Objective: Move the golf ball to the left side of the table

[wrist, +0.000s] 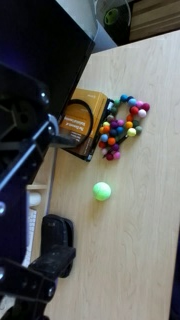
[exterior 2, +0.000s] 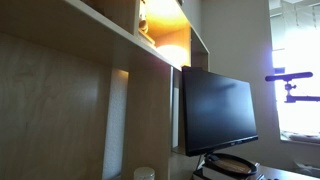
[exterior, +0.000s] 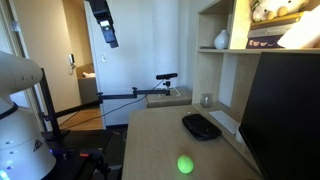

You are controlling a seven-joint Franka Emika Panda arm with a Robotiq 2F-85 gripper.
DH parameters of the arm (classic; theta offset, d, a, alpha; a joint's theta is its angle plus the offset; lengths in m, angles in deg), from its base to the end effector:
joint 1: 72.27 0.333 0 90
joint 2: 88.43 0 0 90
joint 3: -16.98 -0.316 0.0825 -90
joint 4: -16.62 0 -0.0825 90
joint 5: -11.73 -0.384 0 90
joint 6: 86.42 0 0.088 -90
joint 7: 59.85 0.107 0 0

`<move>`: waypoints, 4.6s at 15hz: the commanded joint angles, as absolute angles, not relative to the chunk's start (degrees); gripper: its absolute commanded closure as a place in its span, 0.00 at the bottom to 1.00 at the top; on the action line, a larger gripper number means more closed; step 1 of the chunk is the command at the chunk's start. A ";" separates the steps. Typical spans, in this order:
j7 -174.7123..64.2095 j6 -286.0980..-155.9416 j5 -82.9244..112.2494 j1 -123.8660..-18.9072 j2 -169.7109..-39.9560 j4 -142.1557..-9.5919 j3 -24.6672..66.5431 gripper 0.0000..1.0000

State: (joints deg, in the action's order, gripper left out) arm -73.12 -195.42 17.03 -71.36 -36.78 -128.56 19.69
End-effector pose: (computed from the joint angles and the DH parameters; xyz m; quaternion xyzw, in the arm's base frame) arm 0.3050 -0.0197 0.5725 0.9839 0.1143 0.1300 0.0432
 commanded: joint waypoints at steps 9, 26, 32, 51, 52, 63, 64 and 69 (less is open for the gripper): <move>-72.73 -195.28 17.42 -70.77 -36.81 -128.44 20.07 0.00; -64.80 -200.78 18.45 -75.39 -53.48 -118.07 21.21 0.00; -64.04 -198.34 18.63 -77.68 -63.46 -112.98 21.89 0.00; -60.84 -199.35 25.18 -79.27 -76.41 -111.39 22.82 0.00; -60.84 -199.35 25.18 -79.27 -76.41 -111.39 22.84 0.00; -57.09 -198.45 27.92 -78.50 -86.34 -109.01 21.32 0.00; -56.54 -198.31 28.09 -78.33 -88.16 -108.53 21.23 0.00; -54.80 -197.46 29.14 -77.21 -97.76 -105.03 21.64 0.00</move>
